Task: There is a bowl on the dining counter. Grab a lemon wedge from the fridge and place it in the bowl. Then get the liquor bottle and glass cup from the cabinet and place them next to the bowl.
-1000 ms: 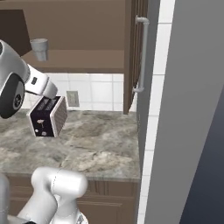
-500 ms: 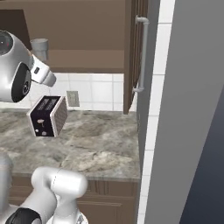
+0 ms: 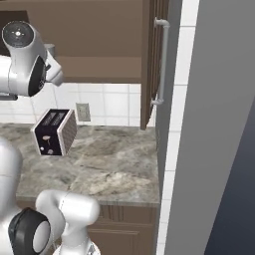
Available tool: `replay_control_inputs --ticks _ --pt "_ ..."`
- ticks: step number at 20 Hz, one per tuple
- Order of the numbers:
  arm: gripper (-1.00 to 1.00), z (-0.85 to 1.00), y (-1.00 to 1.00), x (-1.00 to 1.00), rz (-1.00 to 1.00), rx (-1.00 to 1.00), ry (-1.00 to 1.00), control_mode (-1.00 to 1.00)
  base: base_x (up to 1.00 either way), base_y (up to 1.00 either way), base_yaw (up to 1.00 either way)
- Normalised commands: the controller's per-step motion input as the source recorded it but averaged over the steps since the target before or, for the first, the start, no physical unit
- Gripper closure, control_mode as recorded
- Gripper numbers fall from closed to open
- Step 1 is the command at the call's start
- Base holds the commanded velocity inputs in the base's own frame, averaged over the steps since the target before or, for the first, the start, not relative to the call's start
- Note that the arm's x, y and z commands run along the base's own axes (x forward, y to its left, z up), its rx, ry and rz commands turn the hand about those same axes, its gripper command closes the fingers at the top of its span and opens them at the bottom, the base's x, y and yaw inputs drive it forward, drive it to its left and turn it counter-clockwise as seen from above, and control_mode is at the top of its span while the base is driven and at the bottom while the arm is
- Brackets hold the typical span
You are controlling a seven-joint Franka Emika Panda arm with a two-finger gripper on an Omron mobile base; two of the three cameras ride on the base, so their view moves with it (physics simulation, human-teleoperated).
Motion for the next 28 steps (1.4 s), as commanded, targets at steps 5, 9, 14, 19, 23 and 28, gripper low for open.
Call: replay_control_inputs --ticks 5,9,14,19,23,28 --pt "-1.00 0.00 0.33 0.53 -0.03 0.03 0.06 -1.00 0.00 0.00 0.00" --pt "-1.00 0.00 0.13 0.57 0.00 0.08 0.01 -1.00 0.00 0.00 0.00" --pt "-1.00 0.00 0.10 0.60 0.00 0.12 0.00 -1.00 0.00 0.00 0.00" --pt "-1.00 0.00 0.20 0.58 0.00 0.06 0.00 -1.00 0.00 0.00 0.00" --pt "-1.00 0.00 0.27 0.27 0.00 0.01 0.00 -1.00 0.00 0.00 0.00" --pt "-1.00 0.00 0.30 0.18 0.00 0.00 0.02 -1.00 0.00 0.00 0.00"
